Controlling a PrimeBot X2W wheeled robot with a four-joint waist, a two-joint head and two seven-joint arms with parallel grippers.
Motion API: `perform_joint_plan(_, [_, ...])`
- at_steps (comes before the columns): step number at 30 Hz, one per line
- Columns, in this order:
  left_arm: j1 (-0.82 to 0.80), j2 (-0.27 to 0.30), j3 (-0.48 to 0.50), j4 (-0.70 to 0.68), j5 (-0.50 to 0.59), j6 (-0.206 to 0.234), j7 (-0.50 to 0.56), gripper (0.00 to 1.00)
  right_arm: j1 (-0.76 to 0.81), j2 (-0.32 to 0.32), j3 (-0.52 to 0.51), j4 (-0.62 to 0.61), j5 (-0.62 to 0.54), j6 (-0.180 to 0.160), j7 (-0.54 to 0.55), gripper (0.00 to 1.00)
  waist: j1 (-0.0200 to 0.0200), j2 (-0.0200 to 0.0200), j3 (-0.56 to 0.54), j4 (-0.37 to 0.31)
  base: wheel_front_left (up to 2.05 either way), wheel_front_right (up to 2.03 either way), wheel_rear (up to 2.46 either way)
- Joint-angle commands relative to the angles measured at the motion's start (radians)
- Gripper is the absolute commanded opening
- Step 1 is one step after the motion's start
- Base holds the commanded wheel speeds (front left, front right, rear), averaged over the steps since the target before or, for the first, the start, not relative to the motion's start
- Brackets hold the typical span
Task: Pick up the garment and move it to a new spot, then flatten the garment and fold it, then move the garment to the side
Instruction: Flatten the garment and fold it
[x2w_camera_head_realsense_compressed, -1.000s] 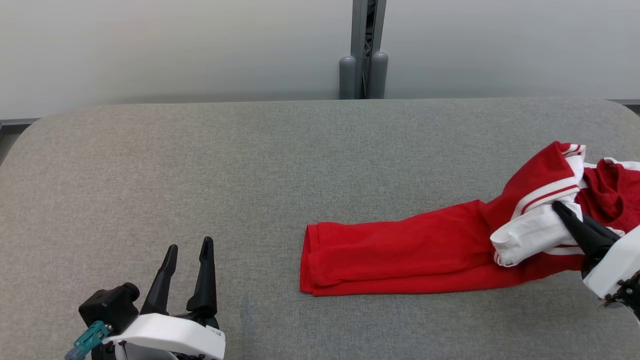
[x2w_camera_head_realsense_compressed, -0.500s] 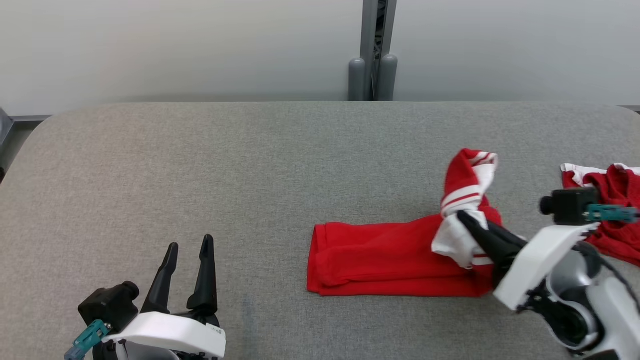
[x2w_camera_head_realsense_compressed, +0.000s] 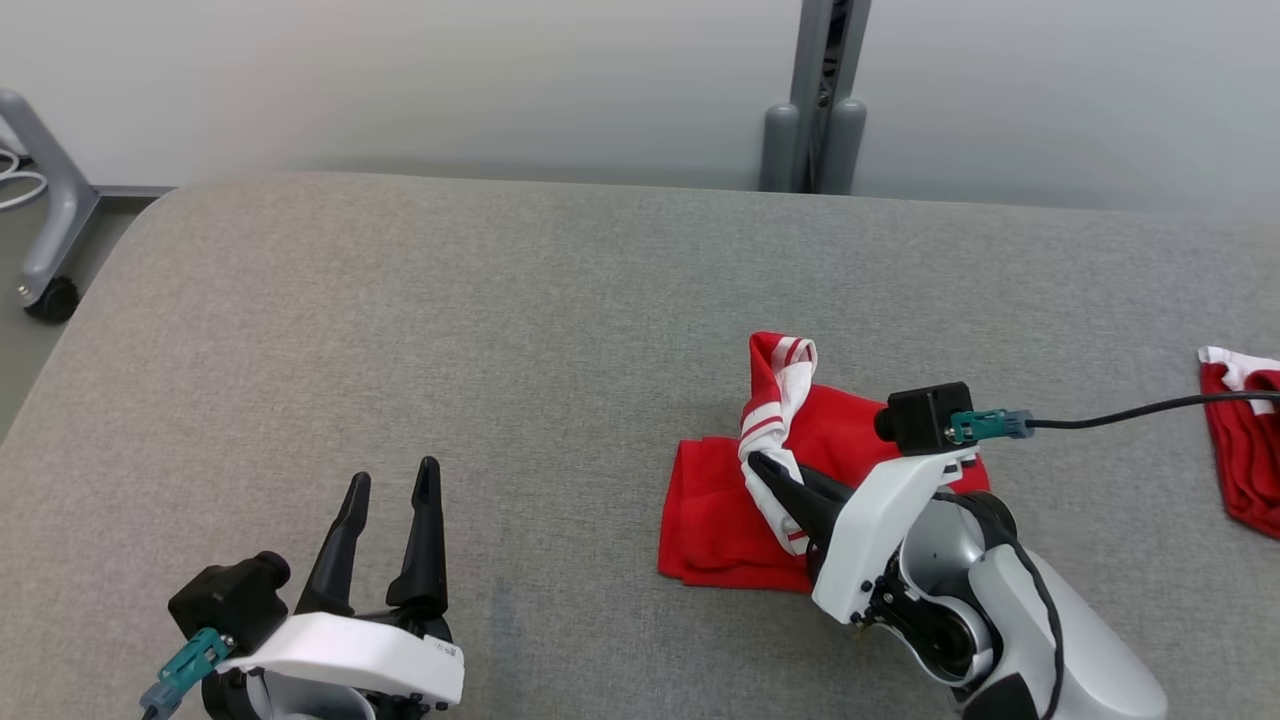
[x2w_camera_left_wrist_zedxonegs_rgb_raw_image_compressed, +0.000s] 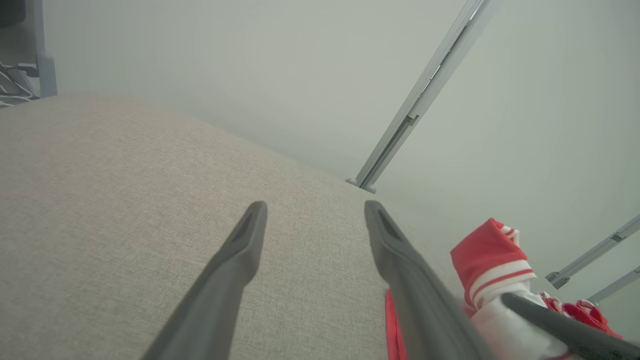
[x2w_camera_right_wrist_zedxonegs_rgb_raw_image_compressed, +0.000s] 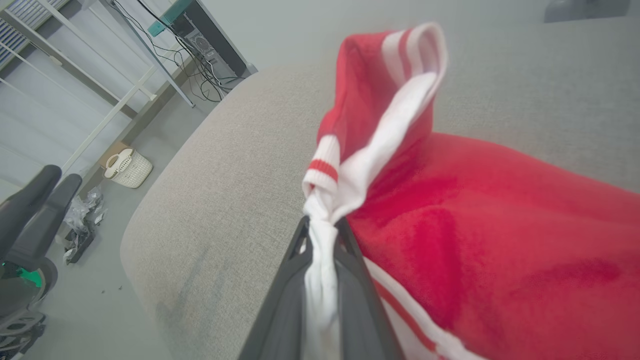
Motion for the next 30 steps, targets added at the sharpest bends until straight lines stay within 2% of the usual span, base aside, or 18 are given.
perform_joint_plan(1, [-0.019,-0.001,0.002,0.003,0.005,-0.008,-0.004,1.0,-0.021,0.004,0.002,0.03,-0.01,0.0,-0.017,0.0,0.0,0.0,0.005,0.013,0.0,0.0,0.0])
perform_joint_plan(6, [-0.029,-0.01,0.0,0.012,0.01,-0.015,-0.005,1.0,-0.07,0.021,0.035,0.166,-0.011,0.0,-0.051,0.0,0.0,0.0,0.013,0.043,0.0,0.0,0.0])
perform_joint_plan(11, [-0.036,-0.018,-0.001,0.024,0.013,-0.022,-0.006,1.0,-0.107,0.022,0.119,0.247,0.048,0.0,-0.082,0.0,0.0,0.0,0.016,0.062,0.0,0.0,0.0])
perform_joint_plan(12, [-0.037,-0.019,0.0,0.026,0.013,-0.023,-0.007,1.0,-0.114,0.022,0.134,0.26,0.059,0.0,-0.091,0.1,0.0,0.0,0.016,0.065,0.0,0.0,0.0])
perform_joint_plan(13, [-0.037,-0.02,0.0,0.028,0.014,-0.025,-0.007,1.0,-0.121,0.022,0.15,0.272,0.07,0.0,-0.097,0.27,0.0,0.0,0.016,0.066,0.0,0.0,0.0])
perform_joint_plan(14, [-0.038,-0.021,0.001,0.03,0.013,-0.025,-0.007,1.0,-0.127,0.022,0.164,0.284,0.08,0.0,-0.105,0.38,0.0,0.0,0.015,0.067,0.0,0.0,0.0])
perform_joint_plan(15, [-0.037,-0.022,0.002,0.032,0.012,-0.025,-0.007,1.0,-0.136,0.022,0.18,0.296,0.084,0.0,-0.113,0.76,0.0,0.0,0.014,0.067,0.0,0.0,0.0])
perform_joint_plan(16, [-0.037,-0.023,0.004,0.033,0.012,-0.025,-0.007,1.0,-0.144,0.023,0.196,0.304,0.087,0.0,-0.119,1.0,0.0,0.0,0.013,0.066,0.0,0.0,0.0])
perform_joint_plan(23, [-0.018,-0.025,0.009,0.033,0.018,-0.022,-0.008,1.0,-0.195,0.021,0.246,0.275,0.175,0.0,-0.171,1.0,0.0,0.0,-0.003,0.036,0.0,0.0,0.0])
perform_joint_plan(27, [-0.007,-0.023,0.003,0.028,0.023,-0.019,-0.007,1.0,-0.229,0.02,0.201,0.254,0.181,0.0,-0.225,1.0,0.0,0.0,-0.014,0.012,0.0,0.0,0.0])
perform_joint_plan(30, [-0.003,-0.022,-0.005,0.025,0.028,-0.017,-0.003,1.0,-0.24,-0.005,0.162,0.248,0.168,0.0,-0.254,1.0,0.0,0.0,-0.02,-0.001,0.0,0.0,0.0])
